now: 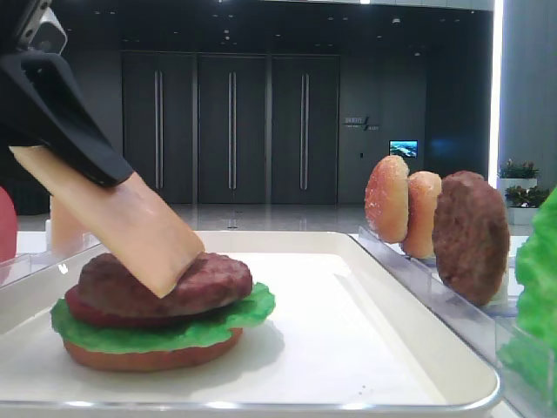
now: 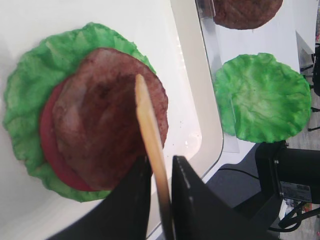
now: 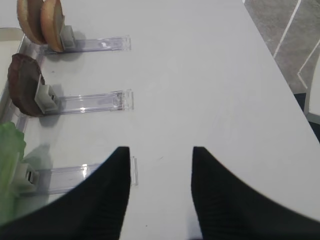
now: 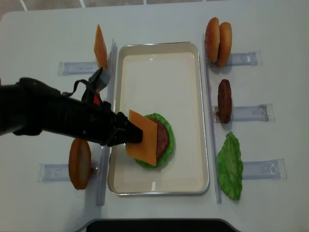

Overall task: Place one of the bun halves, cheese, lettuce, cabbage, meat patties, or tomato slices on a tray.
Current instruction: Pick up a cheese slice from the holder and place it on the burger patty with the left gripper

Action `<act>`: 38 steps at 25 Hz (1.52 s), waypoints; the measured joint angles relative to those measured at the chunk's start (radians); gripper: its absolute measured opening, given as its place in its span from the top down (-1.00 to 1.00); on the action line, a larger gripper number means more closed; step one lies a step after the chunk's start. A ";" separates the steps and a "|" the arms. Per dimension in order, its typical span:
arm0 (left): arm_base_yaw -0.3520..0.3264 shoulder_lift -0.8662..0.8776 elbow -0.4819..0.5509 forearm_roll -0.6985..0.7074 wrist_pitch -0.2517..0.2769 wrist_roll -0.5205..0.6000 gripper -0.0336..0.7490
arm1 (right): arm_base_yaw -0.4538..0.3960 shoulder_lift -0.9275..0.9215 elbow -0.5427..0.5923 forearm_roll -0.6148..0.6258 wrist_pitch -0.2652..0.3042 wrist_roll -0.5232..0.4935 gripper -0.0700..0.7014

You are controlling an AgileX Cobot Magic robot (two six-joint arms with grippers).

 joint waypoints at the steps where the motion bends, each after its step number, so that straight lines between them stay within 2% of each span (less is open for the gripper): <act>1: 0.000 0.000 0.000 0.000 0.000 0.000 0.62 | 0.000 0.000 0.000 0.000 0.000 0.000 0.08; 10: 0.000 0.000 0.000 0.001 0.000 -0.003 0.63 | 0.000 0.000 0.000 0.000 0.000 0.000 0.08; 15: 0.000 0.000 0.000 0.001 0.000 -0.013 0.83 | 0.000 0.000 0.000 0.000 0.000 0.000 0.08; 24: 0.000 0.000 0.000 0.001 0.001 -0.022 0.84 | 0.000 0.000 0.000 0.000 0.000 0.000 0.08; 32: 0.000 0.000 -0.001 -0.020 0.028 -0.022 0.84 | 0.000 0.000 0.000 0.000 0.000 0.000 0.08; 38: 0.000 0.000 -0.001 -0.083 0.045 0.023 0.84 | 0.000 0.000 0.000 0.000 0.000 0.000 0.08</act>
